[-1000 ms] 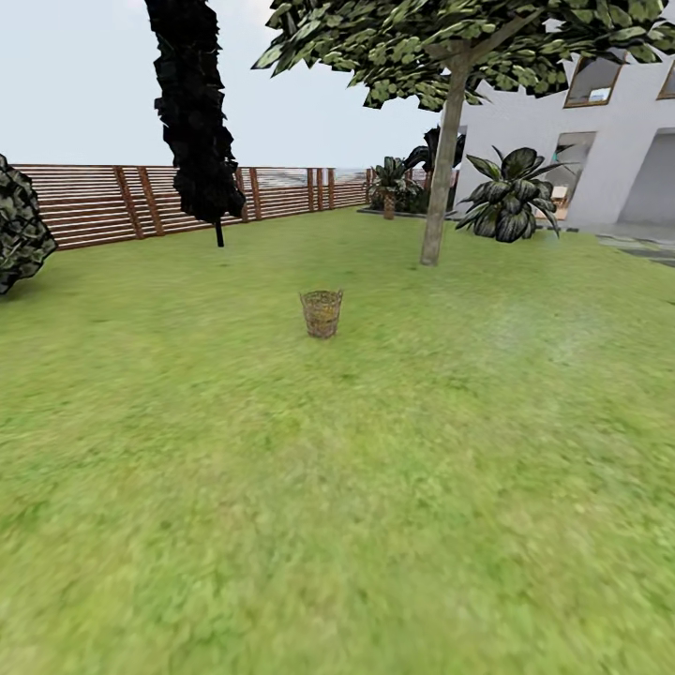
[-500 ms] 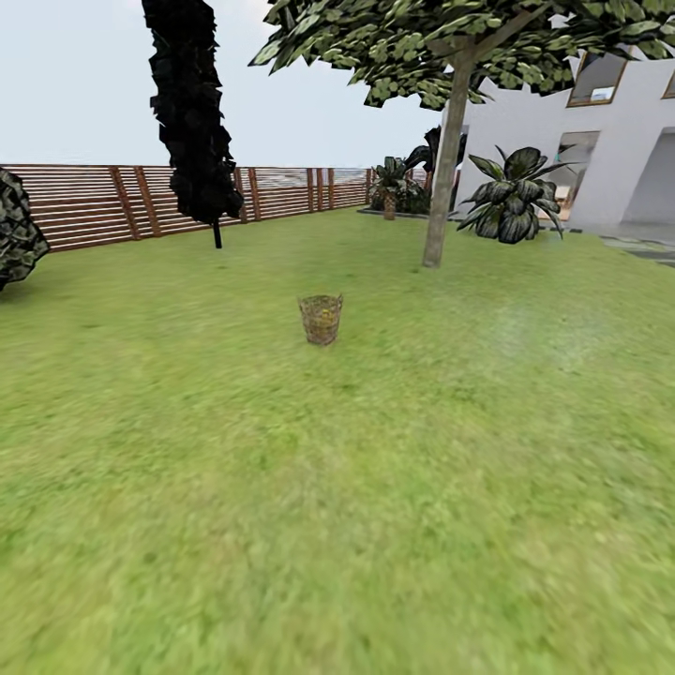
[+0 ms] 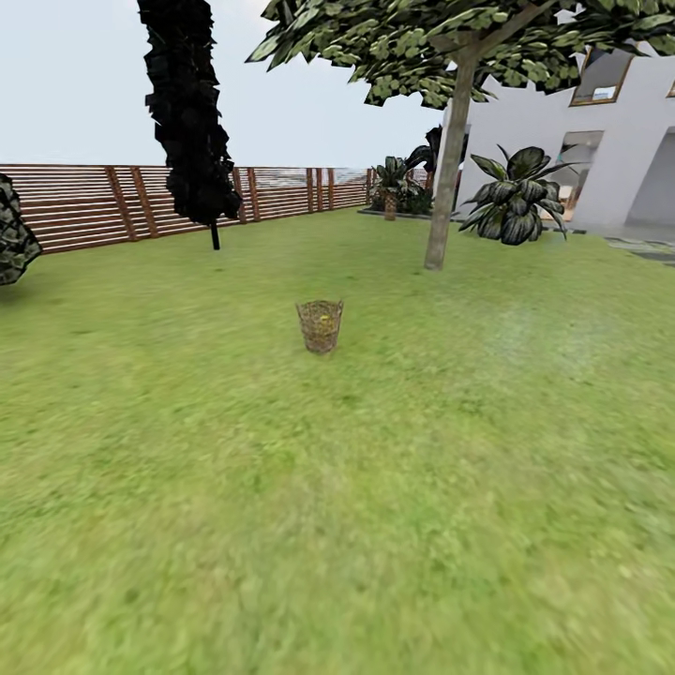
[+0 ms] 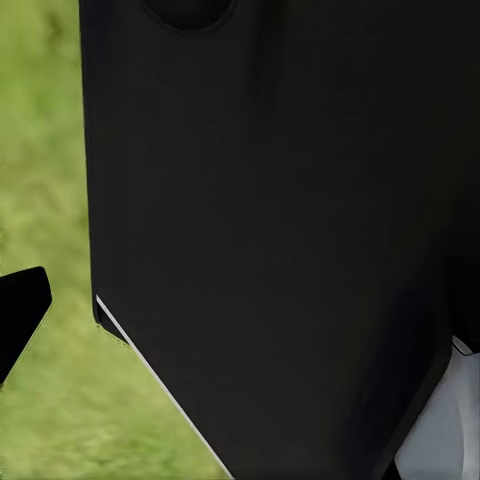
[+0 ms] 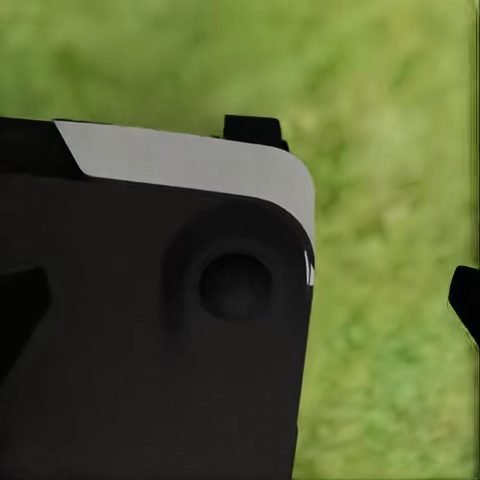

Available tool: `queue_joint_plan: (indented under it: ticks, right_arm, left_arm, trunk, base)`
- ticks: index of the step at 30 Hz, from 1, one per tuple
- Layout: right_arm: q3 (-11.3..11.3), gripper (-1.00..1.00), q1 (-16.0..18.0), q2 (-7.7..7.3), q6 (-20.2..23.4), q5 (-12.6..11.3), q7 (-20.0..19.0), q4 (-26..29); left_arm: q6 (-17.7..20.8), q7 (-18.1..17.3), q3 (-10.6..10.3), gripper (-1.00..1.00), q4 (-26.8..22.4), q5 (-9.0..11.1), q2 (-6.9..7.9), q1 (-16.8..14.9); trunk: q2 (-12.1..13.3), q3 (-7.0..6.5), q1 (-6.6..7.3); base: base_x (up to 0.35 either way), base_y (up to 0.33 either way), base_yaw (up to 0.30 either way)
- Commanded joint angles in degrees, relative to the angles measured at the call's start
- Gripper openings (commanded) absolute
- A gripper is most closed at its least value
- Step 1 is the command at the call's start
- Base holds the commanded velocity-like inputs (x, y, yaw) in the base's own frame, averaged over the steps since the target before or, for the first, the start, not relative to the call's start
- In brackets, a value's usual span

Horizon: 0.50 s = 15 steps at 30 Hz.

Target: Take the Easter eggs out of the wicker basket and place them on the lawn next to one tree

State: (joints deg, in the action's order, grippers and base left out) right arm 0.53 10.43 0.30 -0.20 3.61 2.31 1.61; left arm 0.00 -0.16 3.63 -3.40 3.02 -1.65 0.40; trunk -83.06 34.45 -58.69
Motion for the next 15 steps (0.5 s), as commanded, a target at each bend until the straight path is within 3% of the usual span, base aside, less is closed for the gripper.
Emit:
queue_joint_plan:
  ticks: [1,9,15]
  right_arm:
    - [0.02,1.00,0.03,0.03,-0.04,0.40,0.24,0.01]
    - [0.00,1.00,0.03,0.08,-0.14,0.42,0.25,0.06]
    - [0.00,1.00,0.03,0.13,-2.85,0.45,0.32,-0.01]
  left_arm:
    - [0.00,-0.02,0.33,1.00,-0.11,0.32,-0.02,0.04]
    - [0.00,-0.02,0.33,1.00,-0.11,0.32,-0.02,0.04]
    - [0.00,-0.02,0.33,1.00,-0.11,0.32,-0.02,0.04]
  trunk:
    - [-0.02,0.04,-0.04]
    - [-0.02,0.06,-0.04]
    - [-0.02,0.39,-0.04]
  base:
    - [0.340,0.000,0.000]
    - [0.335,0.000,0.009]
    - [0.332,0.000,0.140]
